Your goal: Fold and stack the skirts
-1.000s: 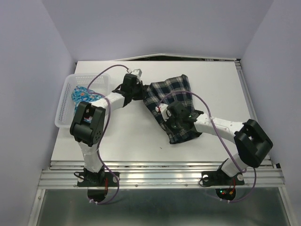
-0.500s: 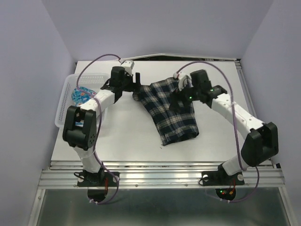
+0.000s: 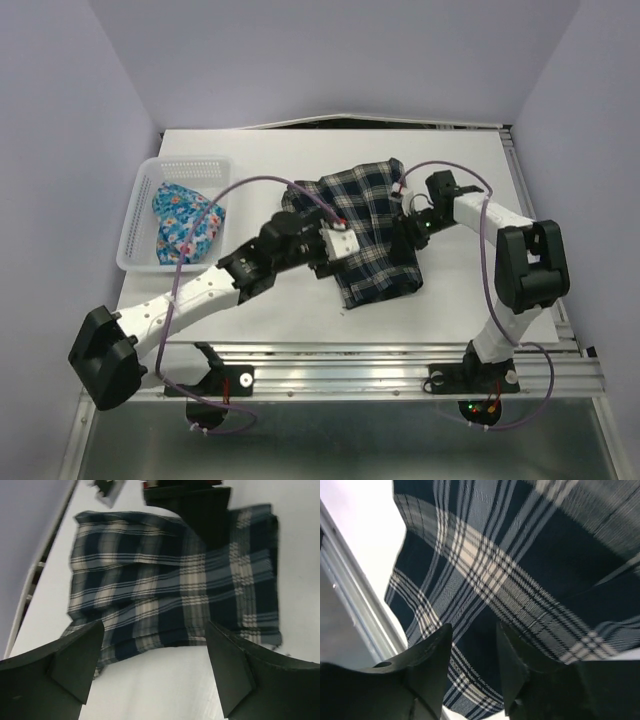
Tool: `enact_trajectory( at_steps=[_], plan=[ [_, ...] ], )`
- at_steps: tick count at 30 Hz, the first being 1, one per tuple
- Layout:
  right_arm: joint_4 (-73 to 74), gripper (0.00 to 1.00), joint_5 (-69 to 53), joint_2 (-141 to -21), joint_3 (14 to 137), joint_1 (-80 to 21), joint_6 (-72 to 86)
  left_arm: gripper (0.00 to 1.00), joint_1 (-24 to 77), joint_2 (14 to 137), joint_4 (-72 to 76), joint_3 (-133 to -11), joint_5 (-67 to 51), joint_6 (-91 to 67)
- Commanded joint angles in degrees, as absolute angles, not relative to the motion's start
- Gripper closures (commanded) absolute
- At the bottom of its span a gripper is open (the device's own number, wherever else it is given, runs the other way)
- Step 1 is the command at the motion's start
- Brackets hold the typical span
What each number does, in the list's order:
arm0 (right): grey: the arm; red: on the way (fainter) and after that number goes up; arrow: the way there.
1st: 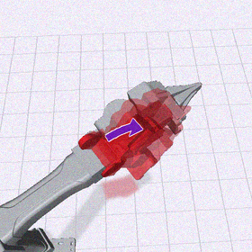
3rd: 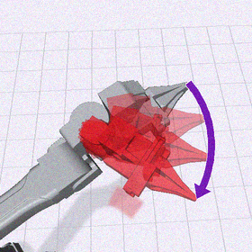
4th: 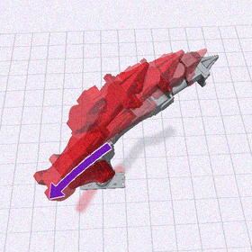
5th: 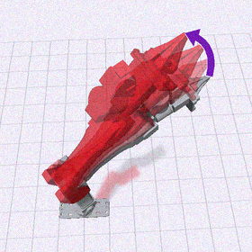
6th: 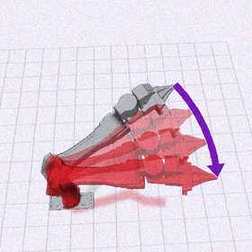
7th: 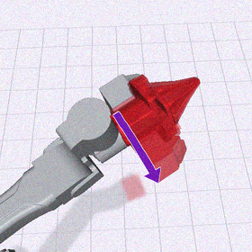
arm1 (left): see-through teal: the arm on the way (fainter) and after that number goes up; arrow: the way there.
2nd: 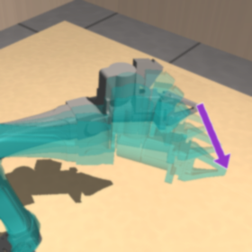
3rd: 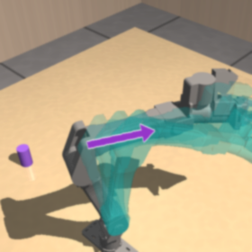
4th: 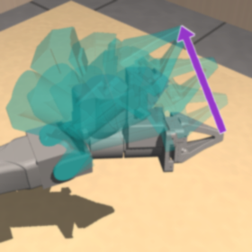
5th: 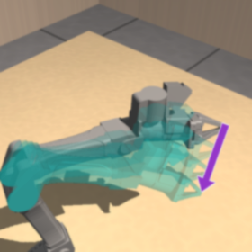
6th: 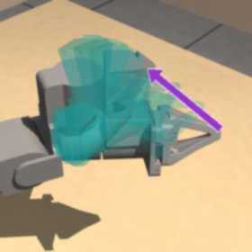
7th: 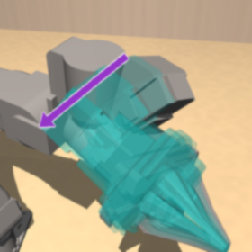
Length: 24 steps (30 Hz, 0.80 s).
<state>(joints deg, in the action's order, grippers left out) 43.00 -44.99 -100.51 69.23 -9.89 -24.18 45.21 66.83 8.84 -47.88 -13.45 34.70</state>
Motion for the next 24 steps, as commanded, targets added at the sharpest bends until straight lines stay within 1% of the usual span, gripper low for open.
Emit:
enact_trajectory(
  at_steps=[1,2,3,5,9,11,12,13,15,17,19,20,23,24],
  plan=[
    [42.5,0.58,-50.6,-101.6,65.0,-11.5,-22.4,0.1,52.7,69.0,4.5,-48.7,-6.7,42.5],
    [42.0,0.59,-50.7,-102.3,64.0,-12.4,-20.8,0.17,54.1,69.8,2.8,-49.2,-7.3,40.3],
    [41.7,0.59,-50.9,-102.7,61.8,-13.3,-19.3,0.18,54.5,70.5,2.4,-49.6,-8.1,39.4],
    [40.2,0.64,-51.4,-104.2,60.2,-16.1,-16.1,0.21,54.6,70.6,2.7,-49.0,-9.7,38.8],
    [40.6,0.65,-57.9,-115.3,63.1,-17.7,-10.0,0.24,53.7,69.2,6.0,-47.6,-8.4,39.6],
    [35.8,0.66,-59.2,-117.7,63.9,-18.4,-3.3,0.25,51.8,68.9,5.4,-48.4,-10.2,38.5],
    [33.6,0.66,-60.6,-119.1,63.7,-18.4,-0.7,0.24,50.2,69.0,4.5,-49.5,-10.9,38.4],
    [31.2,0.66,-60.6,-119.6,63.8,-19.2,1.9,0.15,50.1,68.9,3.1,-49.8,-11.2,39.3],
    [26.1,0.65,-60.6,-120.4,64.2,-19.2,3.8,0.03,49.9,67.5,2.0,-49.6,-12.8,41.0],
    [26.0,0.64,-61.1,-119.9,65.8,-19.2,3.1,0.02,50.0,65.8,2.5,-47.6,-14.5,42.7],
    [26.0,0.63,-60.8,-114.3,65.6,-19.2,2.8,0.02,50.9,63.8,3.1,-45.2,-14.8,45.3],
    [26.1,0.59,-61.1,-111.7,65.1,-19.2,3.2,0.02,51.8,63.4,3.2,-44.3,-14.6,46.3],
    [27.6,0.53,-60.6,-102.9,61.5,-19.2,5.7,0.02,53.3,61.5,1.3,-41.5,-18.7,52.4],
    [27.9,0.52,-60.0,-101.6,60.6,-19.2,6.5,0.01,54.3,62.0,1.2,-40.7,-18.6,53.6]
  ],
)
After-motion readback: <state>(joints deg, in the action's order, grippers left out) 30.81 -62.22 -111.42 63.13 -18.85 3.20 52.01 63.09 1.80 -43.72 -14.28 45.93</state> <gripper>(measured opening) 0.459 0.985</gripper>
